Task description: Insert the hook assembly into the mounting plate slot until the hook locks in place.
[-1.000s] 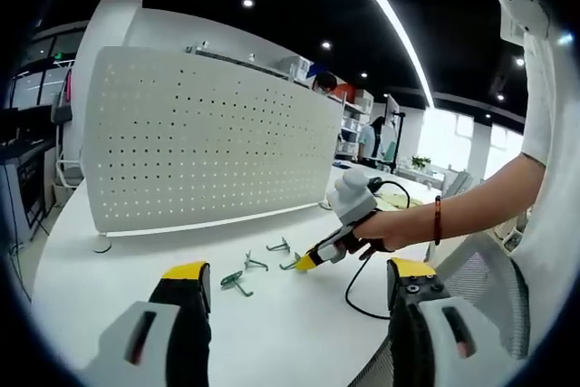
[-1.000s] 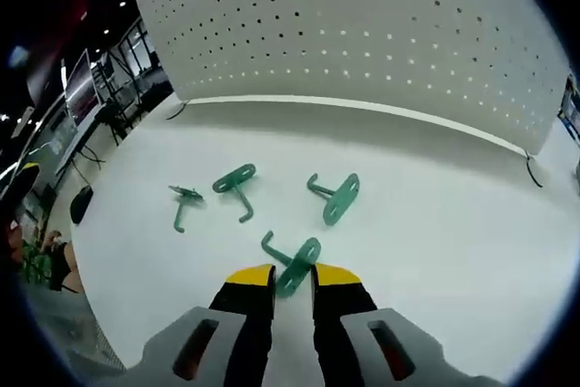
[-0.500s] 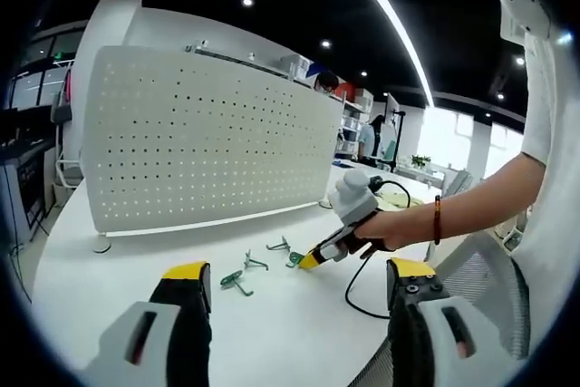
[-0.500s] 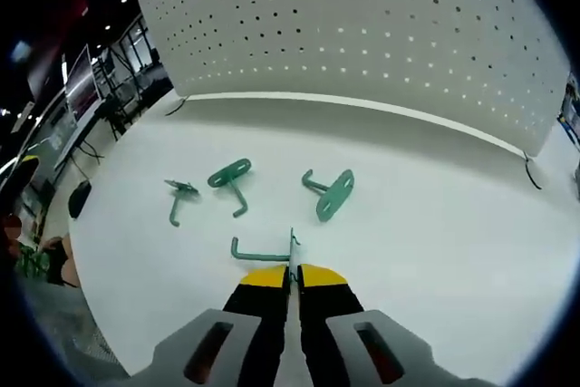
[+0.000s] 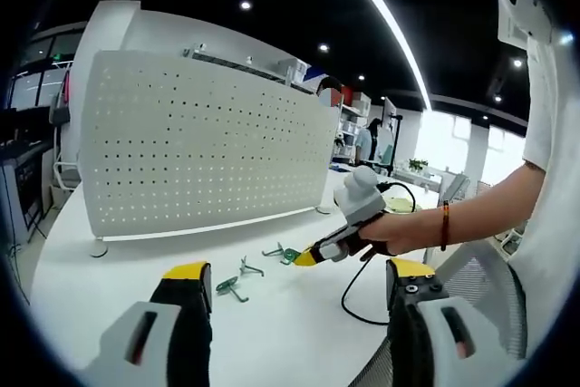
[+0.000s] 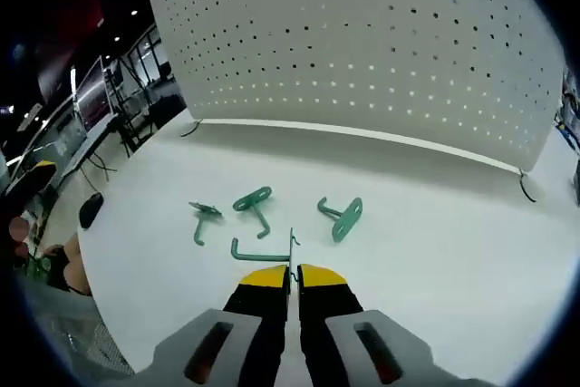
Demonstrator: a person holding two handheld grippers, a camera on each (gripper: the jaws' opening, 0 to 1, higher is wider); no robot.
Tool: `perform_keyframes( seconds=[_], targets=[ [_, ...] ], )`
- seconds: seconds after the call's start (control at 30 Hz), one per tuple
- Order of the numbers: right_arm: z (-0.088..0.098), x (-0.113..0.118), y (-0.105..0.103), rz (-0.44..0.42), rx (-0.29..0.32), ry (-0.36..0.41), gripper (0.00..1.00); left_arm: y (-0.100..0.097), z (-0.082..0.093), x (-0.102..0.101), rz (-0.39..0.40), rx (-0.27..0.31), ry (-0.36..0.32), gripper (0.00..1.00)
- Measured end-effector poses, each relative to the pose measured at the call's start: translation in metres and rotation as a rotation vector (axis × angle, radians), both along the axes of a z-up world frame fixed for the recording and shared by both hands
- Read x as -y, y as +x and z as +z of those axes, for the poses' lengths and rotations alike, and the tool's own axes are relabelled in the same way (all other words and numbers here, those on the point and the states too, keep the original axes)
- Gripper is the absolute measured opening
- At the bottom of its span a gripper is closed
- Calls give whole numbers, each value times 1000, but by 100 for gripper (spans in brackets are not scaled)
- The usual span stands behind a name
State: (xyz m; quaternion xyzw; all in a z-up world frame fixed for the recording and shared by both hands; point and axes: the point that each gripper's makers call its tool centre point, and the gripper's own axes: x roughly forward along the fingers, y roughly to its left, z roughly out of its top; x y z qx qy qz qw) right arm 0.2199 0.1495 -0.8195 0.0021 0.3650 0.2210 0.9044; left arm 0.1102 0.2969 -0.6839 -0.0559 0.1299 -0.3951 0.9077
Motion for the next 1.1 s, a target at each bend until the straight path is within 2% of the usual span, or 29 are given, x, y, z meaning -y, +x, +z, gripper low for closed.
perform_keyframes(
  seconds=[0.5, 0.77, 0.87, 0.97, 1.1],
  targets=[
    [58, -14, -9, 35, 176, 72, 2, 1, 16, 6, 22, 6, -56, 78],
    [83, -26, -20, 60, 242, 115, 2, 0, 24, 16, 19, -7, -101, 77],
    [90, -30, -25, 72, 268, 125, 2, 3, 25, 17, 44, -6, -104, 80],
    [95, -33, -27, 74, 286, 144, 2, 3, 30, 21, 35, -8, -144, 77],
    [103, -37, -31, 83, 323, 156, 2, 4, 32, 23, 41, -19, -151, 76]
  ],
)
